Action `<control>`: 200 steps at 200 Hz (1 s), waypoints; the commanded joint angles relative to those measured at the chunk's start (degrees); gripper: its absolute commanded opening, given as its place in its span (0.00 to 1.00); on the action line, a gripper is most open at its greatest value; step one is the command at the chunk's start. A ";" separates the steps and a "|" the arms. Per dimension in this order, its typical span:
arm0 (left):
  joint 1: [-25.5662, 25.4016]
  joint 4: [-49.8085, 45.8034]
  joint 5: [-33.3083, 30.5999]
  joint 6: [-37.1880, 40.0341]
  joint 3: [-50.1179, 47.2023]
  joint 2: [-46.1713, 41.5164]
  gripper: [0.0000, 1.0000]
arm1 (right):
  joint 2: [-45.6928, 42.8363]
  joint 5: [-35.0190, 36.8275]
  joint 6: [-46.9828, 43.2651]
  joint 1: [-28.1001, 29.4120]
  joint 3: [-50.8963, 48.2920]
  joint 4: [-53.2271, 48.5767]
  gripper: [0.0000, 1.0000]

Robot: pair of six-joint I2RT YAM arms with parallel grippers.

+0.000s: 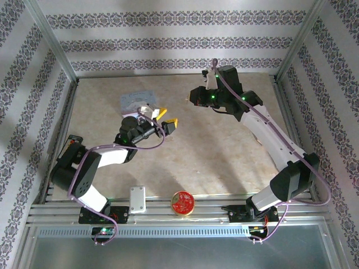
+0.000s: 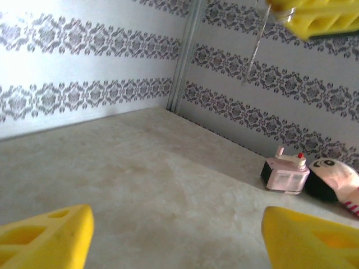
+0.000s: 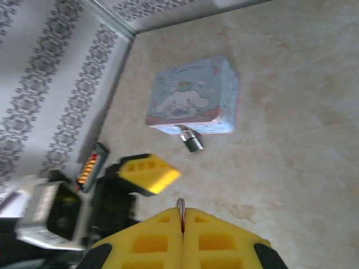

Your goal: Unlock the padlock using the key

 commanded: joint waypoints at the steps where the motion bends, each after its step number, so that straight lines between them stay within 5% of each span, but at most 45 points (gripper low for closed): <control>1: -1.30 15.62 2.25 2.50 3.34 4.32 0.72 | -2.15 -4.04 3.30 0.14 -2.00 4.19 0.00; 96: -3.14 11.24 6.51 4.92 12.40 7.80 0.62 | -3.81 -4.78 5.19 0.14 -4.62 6.63 0.00; 159: -3.55 7.42 6.37 6.68 14.72 7.89 0.40 | -3.79 -5.43 5.19 0.14 -4.45 6.56 0.00; 200: -3.90 7.19 6.08 6.62 15.35 8.01 0.34 | -3.68 -5.41 5.10 0.14 -4.62 6.56 0.00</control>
